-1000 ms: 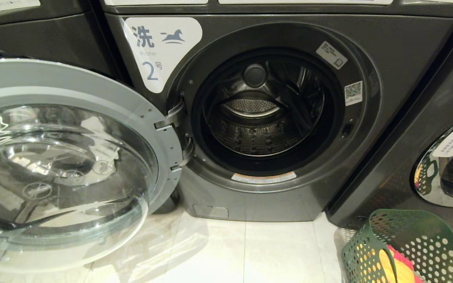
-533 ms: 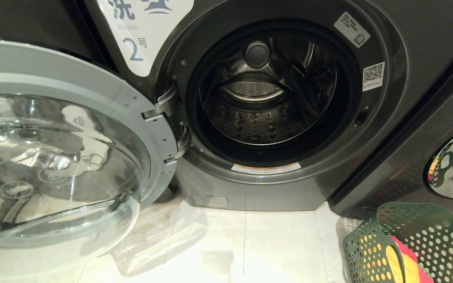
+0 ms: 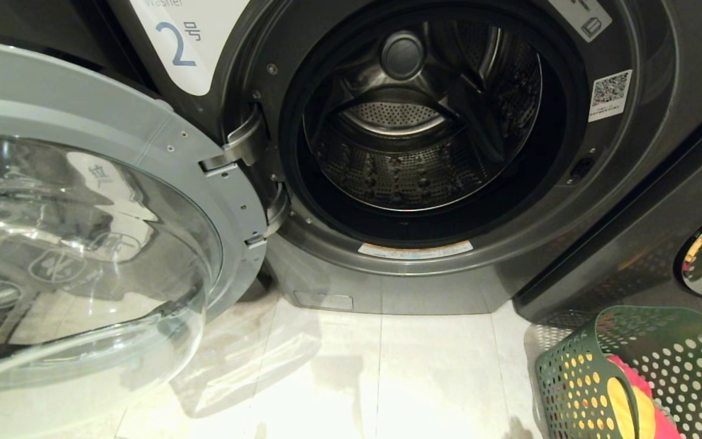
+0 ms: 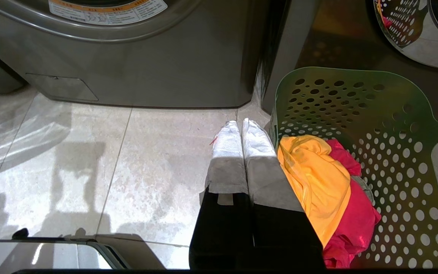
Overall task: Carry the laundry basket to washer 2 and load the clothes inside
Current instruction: Place the clothes into the washing machine
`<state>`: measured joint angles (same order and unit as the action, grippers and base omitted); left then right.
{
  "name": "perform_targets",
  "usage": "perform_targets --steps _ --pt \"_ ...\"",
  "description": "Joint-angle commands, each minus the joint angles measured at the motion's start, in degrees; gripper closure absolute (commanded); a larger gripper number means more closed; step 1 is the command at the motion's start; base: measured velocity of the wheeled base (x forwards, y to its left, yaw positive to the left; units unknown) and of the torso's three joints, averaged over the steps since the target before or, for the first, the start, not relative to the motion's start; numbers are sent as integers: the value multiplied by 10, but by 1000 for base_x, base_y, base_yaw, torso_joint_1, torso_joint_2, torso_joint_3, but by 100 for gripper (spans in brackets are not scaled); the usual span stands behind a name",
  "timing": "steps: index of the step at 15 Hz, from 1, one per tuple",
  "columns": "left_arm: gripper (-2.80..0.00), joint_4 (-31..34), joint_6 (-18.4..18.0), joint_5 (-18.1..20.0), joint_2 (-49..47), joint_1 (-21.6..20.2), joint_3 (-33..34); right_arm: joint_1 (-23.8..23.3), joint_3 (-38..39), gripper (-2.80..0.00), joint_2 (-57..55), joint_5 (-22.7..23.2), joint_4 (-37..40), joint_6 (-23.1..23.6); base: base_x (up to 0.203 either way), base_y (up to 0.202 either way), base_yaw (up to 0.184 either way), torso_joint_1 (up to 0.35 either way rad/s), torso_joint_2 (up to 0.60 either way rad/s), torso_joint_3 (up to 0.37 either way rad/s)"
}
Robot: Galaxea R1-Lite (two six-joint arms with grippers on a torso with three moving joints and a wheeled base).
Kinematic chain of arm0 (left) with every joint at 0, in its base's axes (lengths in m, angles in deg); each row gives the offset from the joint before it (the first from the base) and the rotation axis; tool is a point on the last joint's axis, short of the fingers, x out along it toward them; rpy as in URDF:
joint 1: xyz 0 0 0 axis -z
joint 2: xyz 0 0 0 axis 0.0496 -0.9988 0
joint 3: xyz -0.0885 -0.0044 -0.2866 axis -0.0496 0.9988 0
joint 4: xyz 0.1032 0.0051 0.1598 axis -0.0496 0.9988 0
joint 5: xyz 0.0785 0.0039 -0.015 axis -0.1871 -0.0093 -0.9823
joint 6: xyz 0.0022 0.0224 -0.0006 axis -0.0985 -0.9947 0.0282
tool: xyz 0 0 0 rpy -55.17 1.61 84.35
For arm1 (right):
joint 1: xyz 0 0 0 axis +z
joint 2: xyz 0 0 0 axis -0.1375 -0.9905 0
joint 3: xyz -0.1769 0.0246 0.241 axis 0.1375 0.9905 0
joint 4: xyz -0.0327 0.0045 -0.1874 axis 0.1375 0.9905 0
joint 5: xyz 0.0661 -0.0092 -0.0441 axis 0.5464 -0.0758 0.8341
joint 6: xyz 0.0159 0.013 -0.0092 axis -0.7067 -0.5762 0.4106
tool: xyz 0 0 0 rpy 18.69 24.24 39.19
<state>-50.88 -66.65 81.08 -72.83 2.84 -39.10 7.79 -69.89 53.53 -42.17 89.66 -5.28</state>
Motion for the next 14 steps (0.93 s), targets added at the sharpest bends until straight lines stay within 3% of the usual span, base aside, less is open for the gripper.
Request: perform_targets --steps 1,5,8,10,12,14 --pt "0 -1 2 -1 0 0 23 0 0 0 0 0 -1 0 0 0 0 0 0 0" --pt "0 -1 3 -2 0 0 23 0 0 0 0 0 -1 0 0 0 0 0 0 0" --pt "0 -1 1 0 0 0 23 0 0 0 0 5 0 53 0 0 0 0 0 0" --pt "0 -1 0 0 0 0 23 0 -49 0 -14 -16 22 57 0 0 0 0 0 0" --pt "0 -1 1 -2 -1 0 23 0 -167 0 -89 -72 80 28 0 0 0 0 0 0" --pt "0 -1 13 -4 -1 0 23 -1 -260 0 -236 -117 117 -55 0 0 0 0 0 0"
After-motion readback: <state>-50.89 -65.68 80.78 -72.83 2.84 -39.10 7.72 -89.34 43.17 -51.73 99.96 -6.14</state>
